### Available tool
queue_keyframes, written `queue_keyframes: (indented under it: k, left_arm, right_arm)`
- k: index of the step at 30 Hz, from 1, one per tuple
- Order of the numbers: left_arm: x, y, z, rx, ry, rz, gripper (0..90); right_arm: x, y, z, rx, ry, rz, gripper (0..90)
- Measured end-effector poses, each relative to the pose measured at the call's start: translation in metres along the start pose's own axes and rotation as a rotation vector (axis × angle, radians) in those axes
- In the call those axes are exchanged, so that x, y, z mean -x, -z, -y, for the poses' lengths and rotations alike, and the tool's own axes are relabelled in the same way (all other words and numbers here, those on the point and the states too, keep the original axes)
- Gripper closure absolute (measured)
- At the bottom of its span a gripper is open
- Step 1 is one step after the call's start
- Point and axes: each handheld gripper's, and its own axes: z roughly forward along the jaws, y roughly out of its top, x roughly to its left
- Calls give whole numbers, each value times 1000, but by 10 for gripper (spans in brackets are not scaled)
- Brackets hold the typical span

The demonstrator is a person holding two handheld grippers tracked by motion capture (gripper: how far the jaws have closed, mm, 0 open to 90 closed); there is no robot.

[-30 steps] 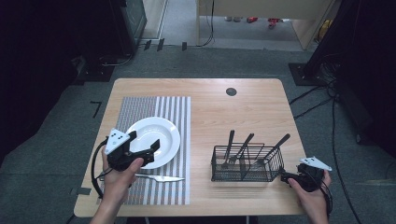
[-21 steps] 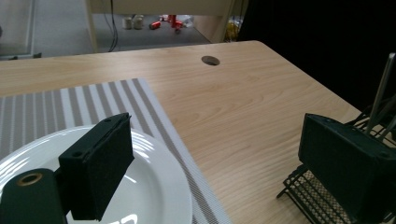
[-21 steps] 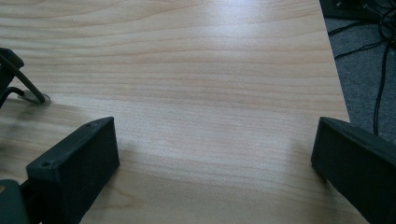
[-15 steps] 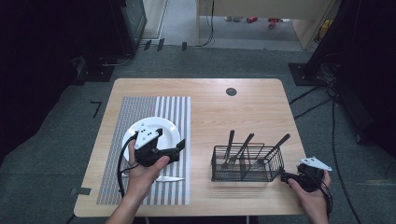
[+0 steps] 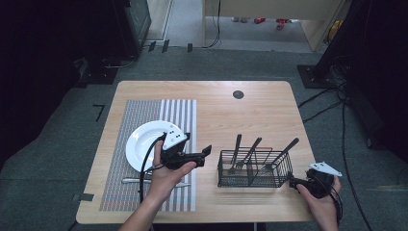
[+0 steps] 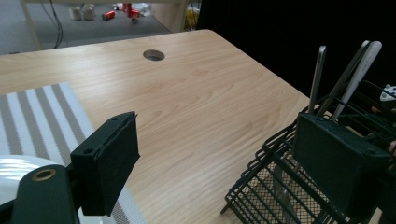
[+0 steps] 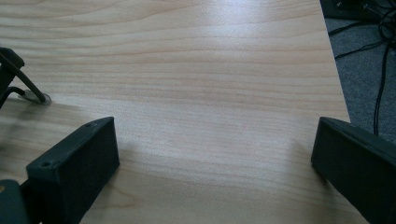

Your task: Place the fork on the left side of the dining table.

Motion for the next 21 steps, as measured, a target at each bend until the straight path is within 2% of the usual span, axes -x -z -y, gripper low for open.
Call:
queue_keyframes:
  k: [2,11,19,21]
  left_arm:
    - [3,-6,-2,-13,-6,28,150]
    - [15,-26,-8,-35,-16,71,154]
    - [26,-39,-17,-36,-40,118,317]
    - [34,-43,-21,-35,-58,151,339]
  right_arm:
    - [0,0,0,0,-1,0,7]
    - [0,0,0,0,0,0,7]
    - [0,0,0,0,0,0,7]
    - [0,0,0,1,1,0,7]
